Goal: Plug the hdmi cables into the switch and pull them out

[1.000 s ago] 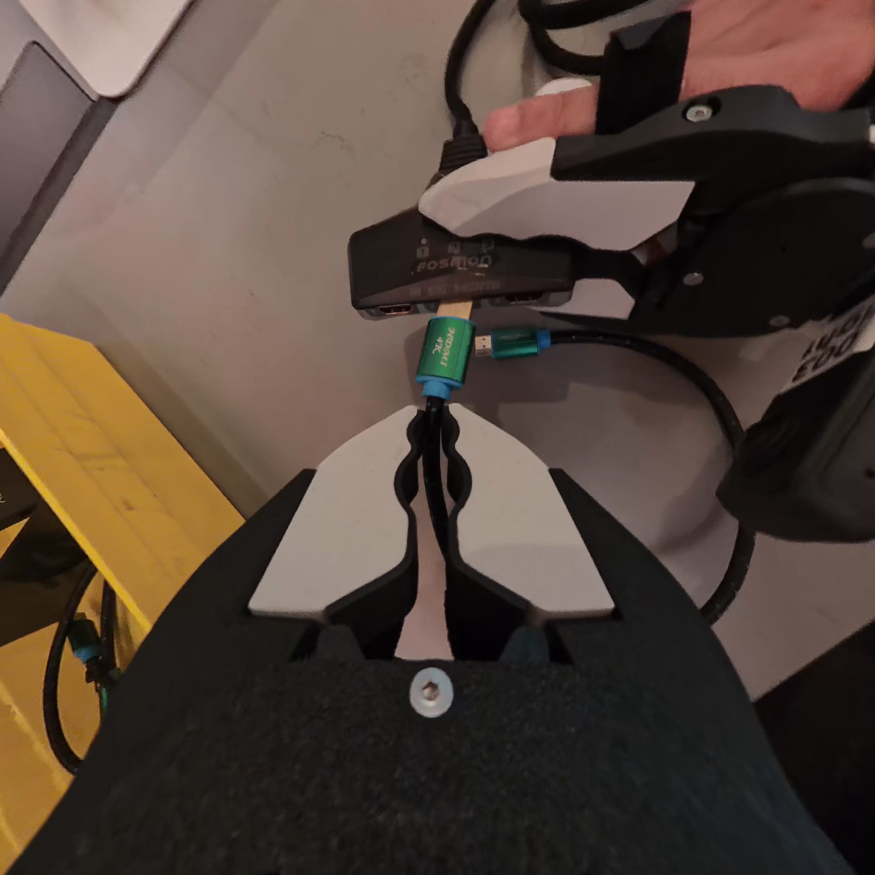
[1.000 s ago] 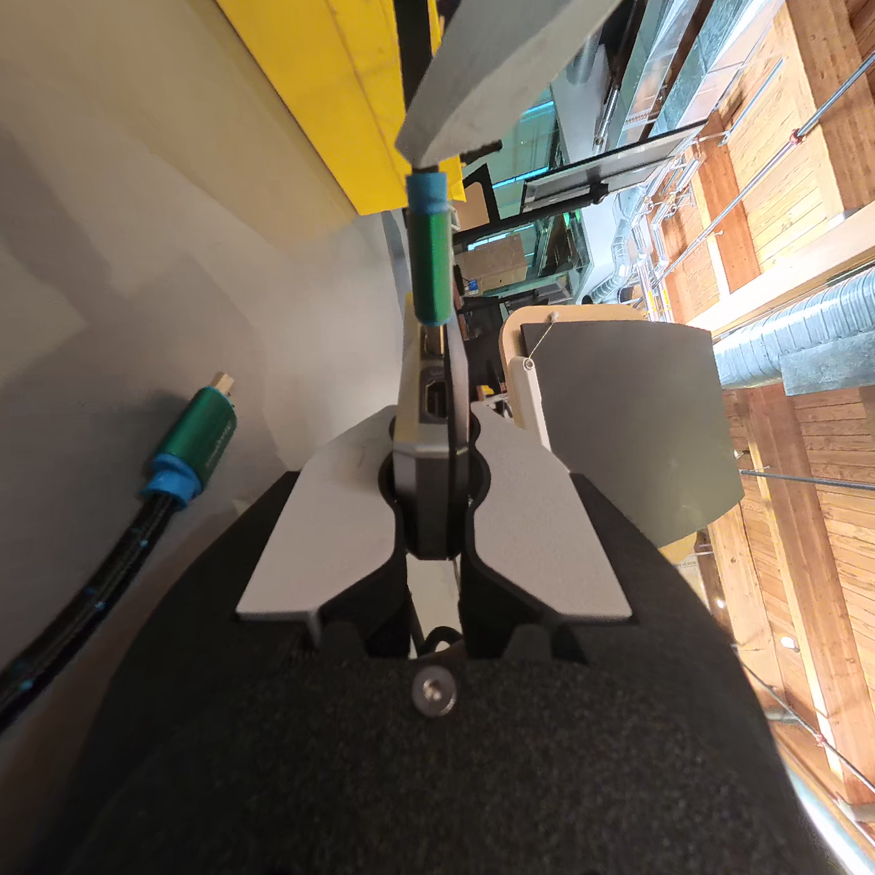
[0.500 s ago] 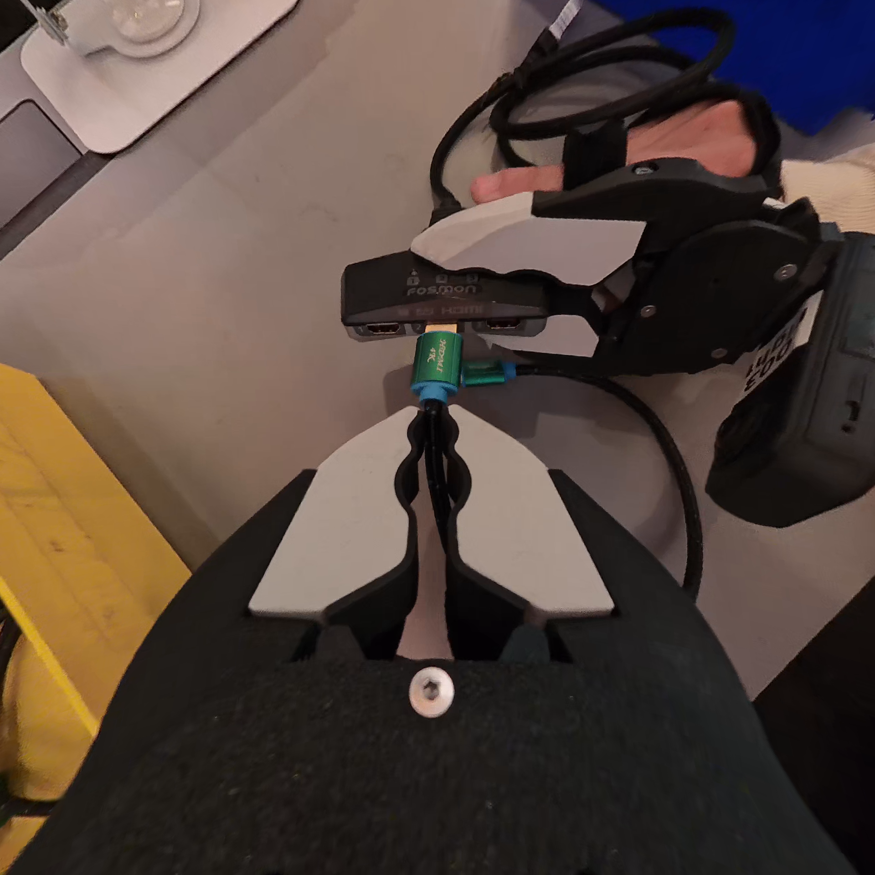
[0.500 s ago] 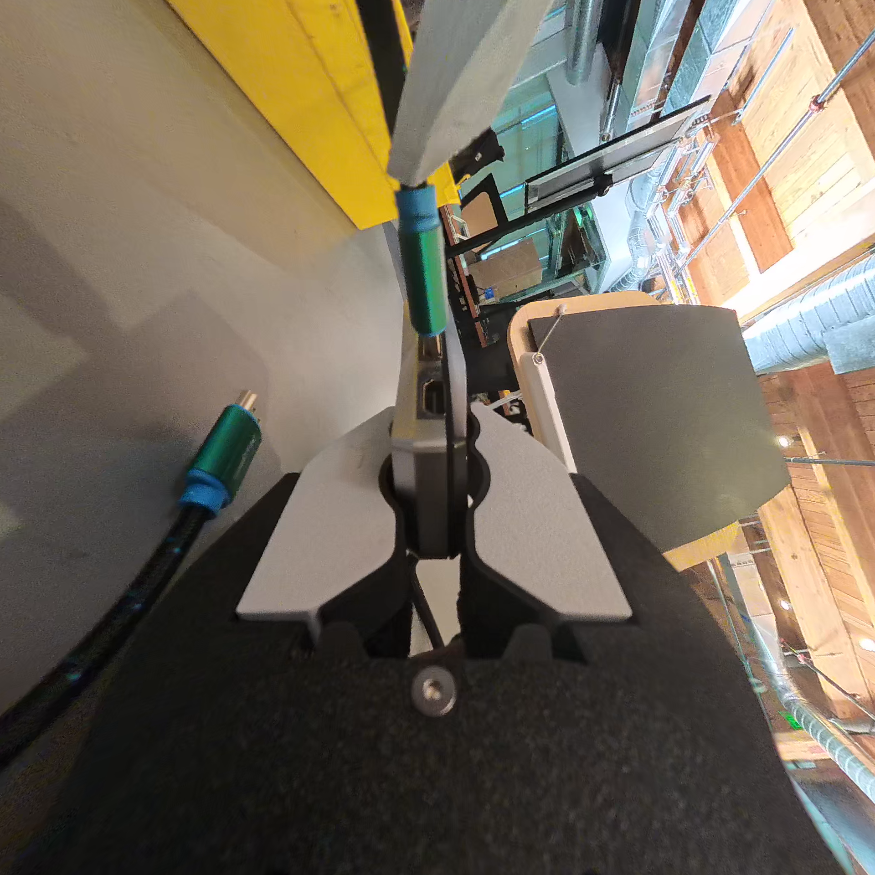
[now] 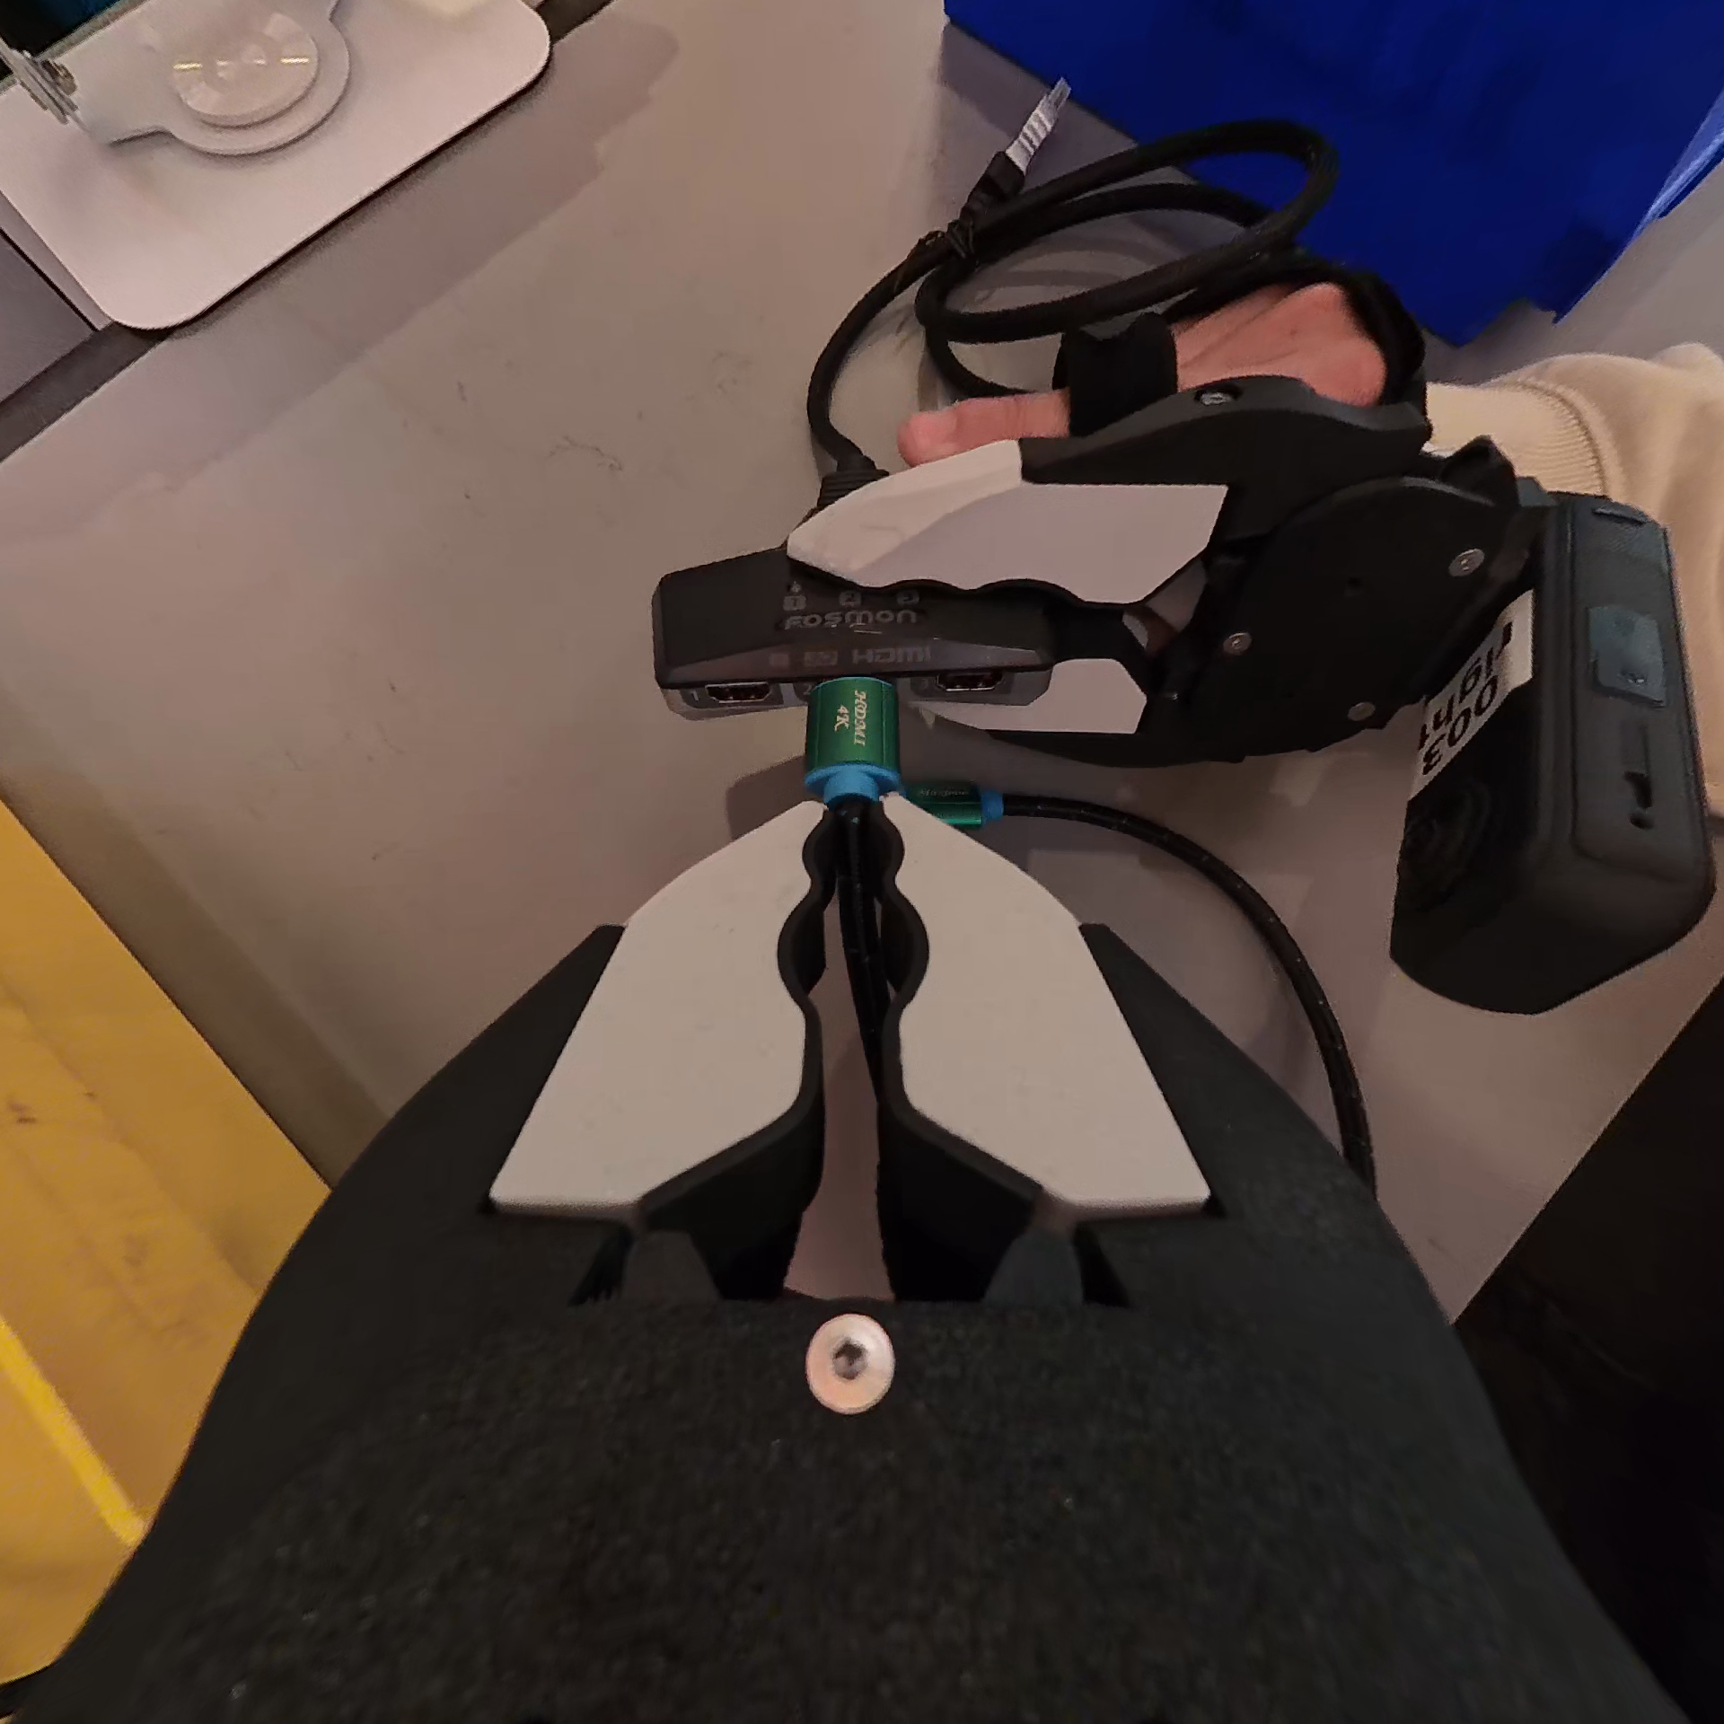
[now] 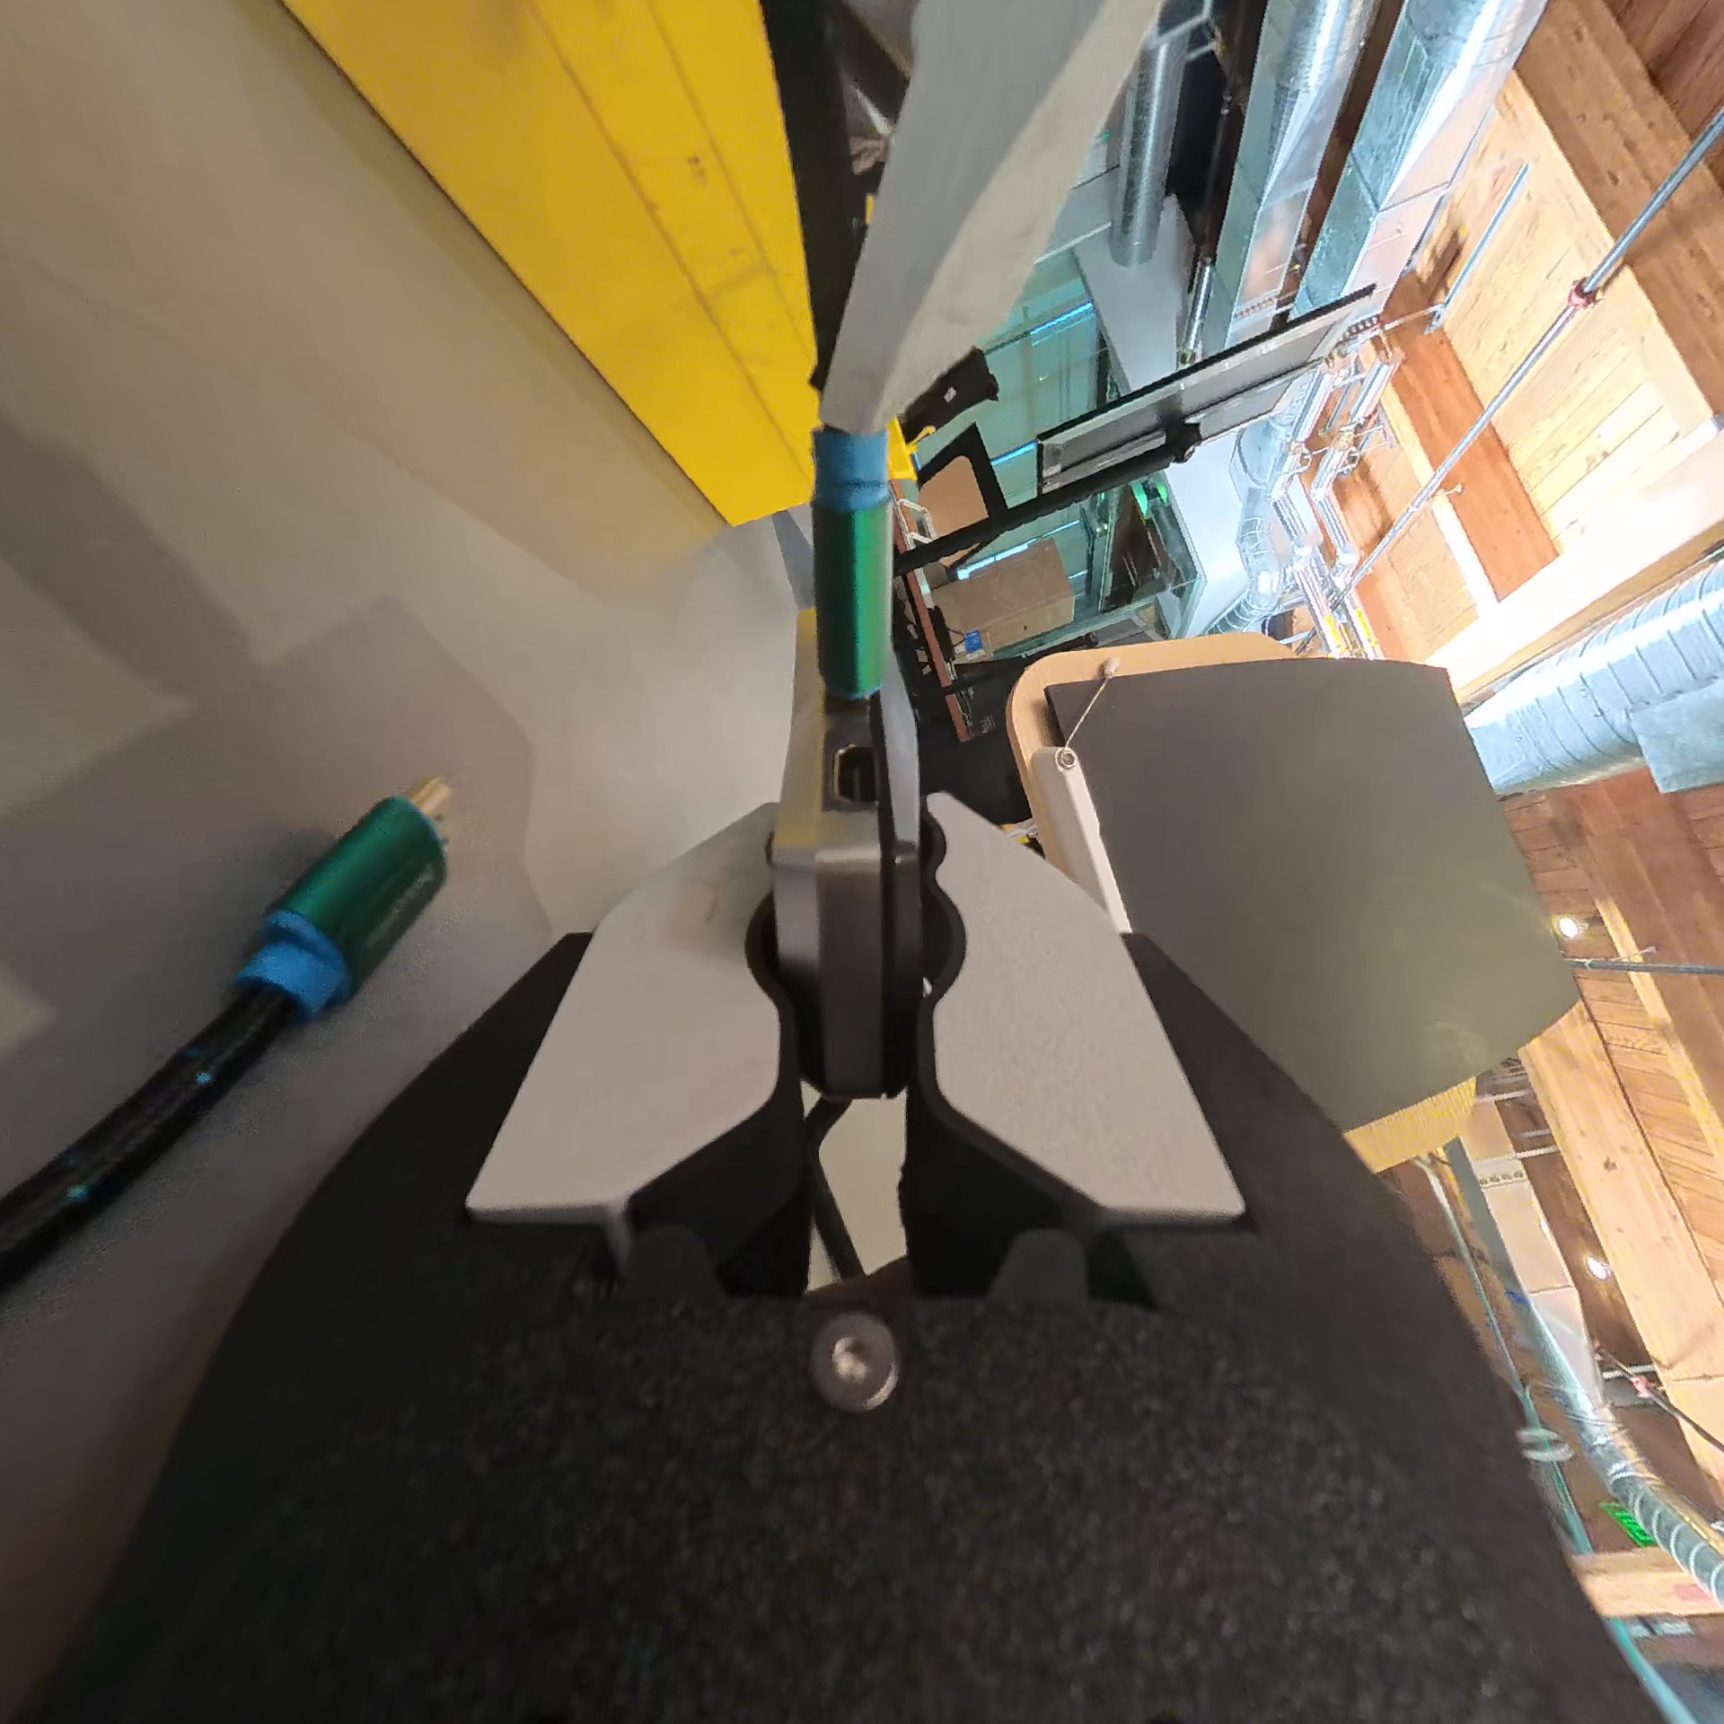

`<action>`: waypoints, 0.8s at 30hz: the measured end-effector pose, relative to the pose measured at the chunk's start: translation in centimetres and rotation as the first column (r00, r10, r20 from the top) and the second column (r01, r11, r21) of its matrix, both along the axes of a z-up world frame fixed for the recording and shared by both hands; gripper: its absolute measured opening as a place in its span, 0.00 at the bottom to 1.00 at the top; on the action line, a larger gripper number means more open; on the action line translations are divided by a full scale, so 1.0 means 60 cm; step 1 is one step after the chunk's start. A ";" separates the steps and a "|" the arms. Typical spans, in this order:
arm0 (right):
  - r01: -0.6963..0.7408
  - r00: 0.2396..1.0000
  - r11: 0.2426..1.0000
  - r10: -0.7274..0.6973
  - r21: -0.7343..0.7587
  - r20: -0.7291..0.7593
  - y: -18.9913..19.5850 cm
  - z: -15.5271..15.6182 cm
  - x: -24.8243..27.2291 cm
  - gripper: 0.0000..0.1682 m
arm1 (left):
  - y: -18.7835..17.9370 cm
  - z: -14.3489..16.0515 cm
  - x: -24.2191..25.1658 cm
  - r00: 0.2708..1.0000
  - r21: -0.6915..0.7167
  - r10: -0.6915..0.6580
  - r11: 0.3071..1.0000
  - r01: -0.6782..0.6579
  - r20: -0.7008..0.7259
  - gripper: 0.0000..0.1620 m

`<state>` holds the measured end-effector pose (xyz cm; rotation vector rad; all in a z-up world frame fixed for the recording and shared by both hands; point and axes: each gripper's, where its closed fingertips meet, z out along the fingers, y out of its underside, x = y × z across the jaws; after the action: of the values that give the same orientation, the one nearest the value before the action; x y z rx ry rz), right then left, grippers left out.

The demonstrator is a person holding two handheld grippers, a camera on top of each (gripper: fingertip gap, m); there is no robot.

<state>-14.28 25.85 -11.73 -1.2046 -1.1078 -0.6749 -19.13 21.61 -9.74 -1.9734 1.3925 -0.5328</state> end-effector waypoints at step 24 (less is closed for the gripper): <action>-0.011 0.999 1.000 0.010 -0.022 -0.035 0.003 0.005 -0.001 0.13 | -0.148 -0.049 -0.201 0.919 -0.058 0.221 0.975 -0.214 0.326 0.09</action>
<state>-14.33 26.00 -11.41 -1.2245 -1.0942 -0.6328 -31.19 12.71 -12.71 -1.9180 0.9507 -0.7373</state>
